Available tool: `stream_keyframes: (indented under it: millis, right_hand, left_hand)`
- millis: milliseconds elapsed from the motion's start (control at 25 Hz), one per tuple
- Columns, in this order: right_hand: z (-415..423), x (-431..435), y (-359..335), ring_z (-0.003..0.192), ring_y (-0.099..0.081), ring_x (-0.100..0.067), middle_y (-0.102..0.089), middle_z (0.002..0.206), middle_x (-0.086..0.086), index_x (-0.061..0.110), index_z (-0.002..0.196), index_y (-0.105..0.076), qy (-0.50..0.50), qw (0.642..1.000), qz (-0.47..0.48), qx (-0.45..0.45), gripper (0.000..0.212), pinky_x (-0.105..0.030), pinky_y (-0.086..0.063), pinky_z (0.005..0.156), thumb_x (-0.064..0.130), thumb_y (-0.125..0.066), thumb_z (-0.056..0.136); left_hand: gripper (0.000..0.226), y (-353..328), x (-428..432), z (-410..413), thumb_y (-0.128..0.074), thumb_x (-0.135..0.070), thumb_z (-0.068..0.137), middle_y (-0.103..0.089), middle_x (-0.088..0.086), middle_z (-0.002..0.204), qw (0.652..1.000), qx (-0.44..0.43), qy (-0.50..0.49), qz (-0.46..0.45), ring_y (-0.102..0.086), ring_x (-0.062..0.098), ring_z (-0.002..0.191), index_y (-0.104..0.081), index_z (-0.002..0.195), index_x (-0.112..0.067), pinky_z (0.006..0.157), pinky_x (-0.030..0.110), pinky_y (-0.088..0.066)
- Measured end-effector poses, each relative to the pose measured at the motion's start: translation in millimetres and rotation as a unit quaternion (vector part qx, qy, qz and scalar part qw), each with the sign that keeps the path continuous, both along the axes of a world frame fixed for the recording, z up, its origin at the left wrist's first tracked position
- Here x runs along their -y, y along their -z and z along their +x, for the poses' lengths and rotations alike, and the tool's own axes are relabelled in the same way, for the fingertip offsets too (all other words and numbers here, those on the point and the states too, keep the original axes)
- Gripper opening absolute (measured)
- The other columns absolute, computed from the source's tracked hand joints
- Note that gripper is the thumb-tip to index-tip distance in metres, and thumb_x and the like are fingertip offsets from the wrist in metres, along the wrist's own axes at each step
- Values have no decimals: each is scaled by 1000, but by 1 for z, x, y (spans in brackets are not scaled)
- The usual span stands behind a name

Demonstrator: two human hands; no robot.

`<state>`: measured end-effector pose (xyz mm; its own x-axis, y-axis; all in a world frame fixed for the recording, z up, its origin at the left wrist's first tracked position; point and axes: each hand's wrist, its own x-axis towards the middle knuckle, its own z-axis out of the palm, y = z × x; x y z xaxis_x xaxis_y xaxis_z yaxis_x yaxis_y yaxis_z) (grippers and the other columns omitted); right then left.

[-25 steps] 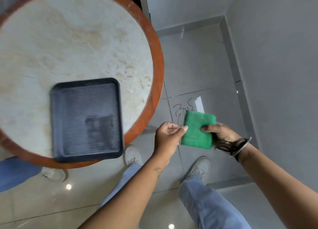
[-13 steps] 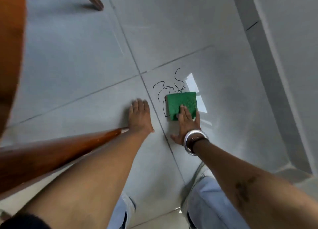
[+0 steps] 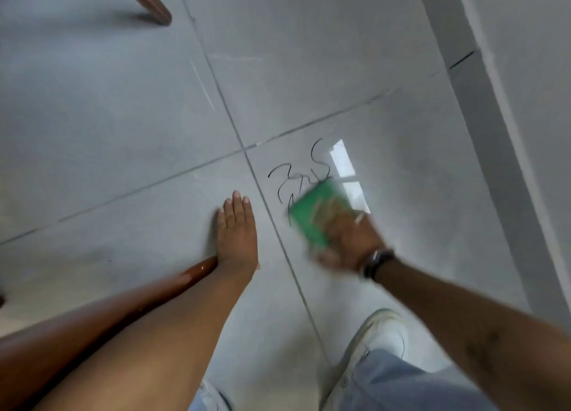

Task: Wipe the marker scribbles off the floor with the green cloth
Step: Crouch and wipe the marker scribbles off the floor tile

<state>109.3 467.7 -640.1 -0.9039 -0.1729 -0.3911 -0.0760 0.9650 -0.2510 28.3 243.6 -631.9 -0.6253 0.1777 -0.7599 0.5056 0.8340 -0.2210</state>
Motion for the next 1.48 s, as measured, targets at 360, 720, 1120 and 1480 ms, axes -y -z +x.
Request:
stream_keyframes:
  millis: [360,720,1120,1480]
  right_hand:
    - [3,4,-11,149,-4,-26,-14,162,0,32,149,-22,-60,986,29,153,90,-64,24,106,82,-13,76]
    - [-72,-13,-10,149,-7,-28,-13,162,-1,32,150,-20,-153,979,59,119,90,-73,17,105,83,-19,75]
    - [-34,8,-25,149,2,-26,-4,163,1,32,151,-15,-258,948,64,178,85,-61,22,108,78,-24,80]
    - [-54,14,-28,149,-1,-31,-6,163,-3,30,151,-18,-301,937,87,156,79,-62,17,109,67,-37,84]
  left_hand:
    - [145,0,1,-1,-87,-51,59,13,23,161,1000,0,10,-12,2,36,151,13,150,2,122,46,-1]
    - [142,0,1,-1,-84,-52,63,12,26,160,1000,-3,26,-12,2,39,150,13,150,4,123,47,-3]
    - [118,5,2,4,-73,-38,81,12,28,160,1000,-23,18,2,0,41,150,11,150,6,124,49,-6]
    - [103,2,-1,4,-63,-33,90,11,29,160,999,-31,23,6,1,42,150,11,150,7,124,49,-5]
